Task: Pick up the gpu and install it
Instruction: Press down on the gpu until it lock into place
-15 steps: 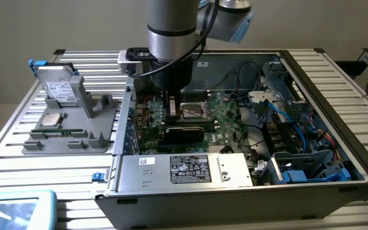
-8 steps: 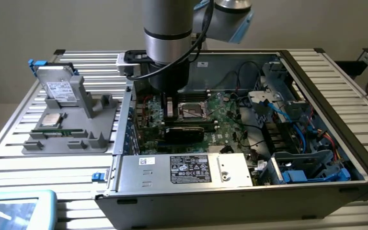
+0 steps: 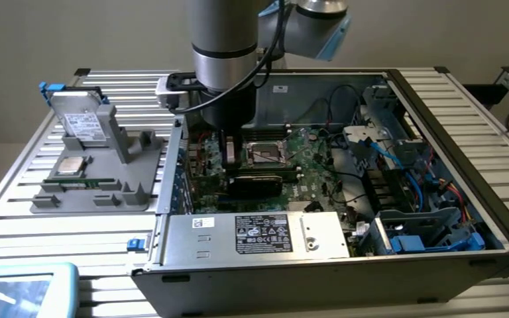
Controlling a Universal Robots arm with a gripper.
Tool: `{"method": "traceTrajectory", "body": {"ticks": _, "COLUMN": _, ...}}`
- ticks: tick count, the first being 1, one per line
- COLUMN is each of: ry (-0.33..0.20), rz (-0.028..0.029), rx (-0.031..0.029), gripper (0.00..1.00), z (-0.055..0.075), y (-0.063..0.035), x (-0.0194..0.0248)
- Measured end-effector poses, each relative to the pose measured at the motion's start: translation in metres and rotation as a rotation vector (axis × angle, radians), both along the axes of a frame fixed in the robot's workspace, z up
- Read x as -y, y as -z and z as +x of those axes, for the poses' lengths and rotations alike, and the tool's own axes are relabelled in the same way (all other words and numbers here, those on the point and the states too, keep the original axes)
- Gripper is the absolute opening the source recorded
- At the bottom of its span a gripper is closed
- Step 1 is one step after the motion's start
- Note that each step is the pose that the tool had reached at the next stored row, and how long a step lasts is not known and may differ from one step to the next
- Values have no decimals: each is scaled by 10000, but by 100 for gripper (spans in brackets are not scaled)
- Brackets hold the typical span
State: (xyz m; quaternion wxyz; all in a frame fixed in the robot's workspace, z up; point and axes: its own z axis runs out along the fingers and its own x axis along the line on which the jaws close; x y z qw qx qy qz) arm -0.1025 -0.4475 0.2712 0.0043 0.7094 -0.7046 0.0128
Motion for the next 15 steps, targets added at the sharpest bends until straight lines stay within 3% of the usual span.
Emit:
{"method": "traceTrajectory", "body": {"ticks": 11, "ry": 147, "rz": -21, "rx": 10, "gripper": 11, "z": -10, "y": 65, "x": -2}}
{"method": "traceTrajectory", "body": {"ticks": 12, "ry": 168, "rz": -1, "rx": 15, "gripper": 11, "z": -11, "y": 36, "x": -4}}
{"method": "traceTrajectory", "body": {"ticks": 15, "ry": 234, "rz": -21, "rx": 5, "gripper": 11, "z": -9, "y": -102, "x": -2}}
